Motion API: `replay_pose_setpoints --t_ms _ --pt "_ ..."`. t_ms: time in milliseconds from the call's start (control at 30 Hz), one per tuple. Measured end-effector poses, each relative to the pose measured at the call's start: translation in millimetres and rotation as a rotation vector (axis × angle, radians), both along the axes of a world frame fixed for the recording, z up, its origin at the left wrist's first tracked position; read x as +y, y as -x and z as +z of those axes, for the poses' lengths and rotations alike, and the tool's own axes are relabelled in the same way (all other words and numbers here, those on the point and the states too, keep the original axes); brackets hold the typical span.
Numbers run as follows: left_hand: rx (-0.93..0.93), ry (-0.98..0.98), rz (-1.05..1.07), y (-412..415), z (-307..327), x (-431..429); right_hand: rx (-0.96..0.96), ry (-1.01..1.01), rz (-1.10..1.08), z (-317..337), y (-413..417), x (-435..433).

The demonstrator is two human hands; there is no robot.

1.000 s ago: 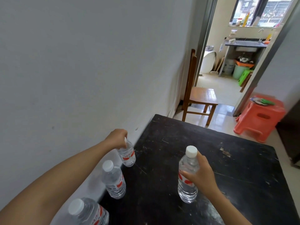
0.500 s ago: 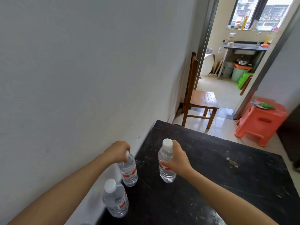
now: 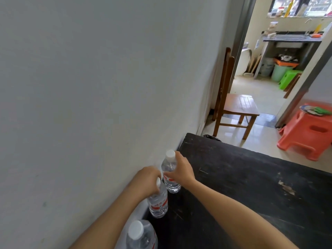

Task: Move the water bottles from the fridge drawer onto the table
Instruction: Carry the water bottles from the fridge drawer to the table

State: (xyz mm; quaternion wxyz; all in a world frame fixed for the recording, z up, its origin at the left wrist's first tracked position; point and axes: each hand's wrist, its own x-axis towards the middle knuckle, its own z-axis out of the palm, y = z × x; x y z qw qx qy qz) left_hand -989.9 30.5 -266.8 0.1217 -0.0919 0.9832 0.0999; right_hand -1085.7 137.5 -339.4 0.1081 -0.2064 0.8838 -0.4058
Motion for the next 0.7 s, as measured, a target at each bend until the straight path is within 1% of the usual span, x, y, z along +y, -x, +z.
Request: replay_pose_setpoints --t_ms 100,300,400,500,633,700 --pt "0.006 -0.023 0.010 -1.8 -0.2 -3.9 0.039 -0.081 0.084 3.8 8.7 -13.5" --pt "-0.006 -0.040 0.030 -1.4 -0.2 -2.9 -0.002 -0.070 0.071 -1.8 5.2 -9.0" --pt "-0.008 -0.018 0.020 -1.1 1.0 -1.6 -0.002 -0.081 0.029 0.6 0.9 6.6" --pt "-0.037 0.008 0.020 -3.8 4.7 1.0 0.051 -0.143 0.064 6.4 -3.1 23.4" --pt "-0.043 0.045 0.065 -7.8 5.8 8.2 -0.003 -0.177 0.009 9.4 -15.6 63.1" --pt "-0.056 0.094 0.067 -11.5 7.7 15.2 0.004 -0.187 -0.004 11.7 -28.5 94.1"
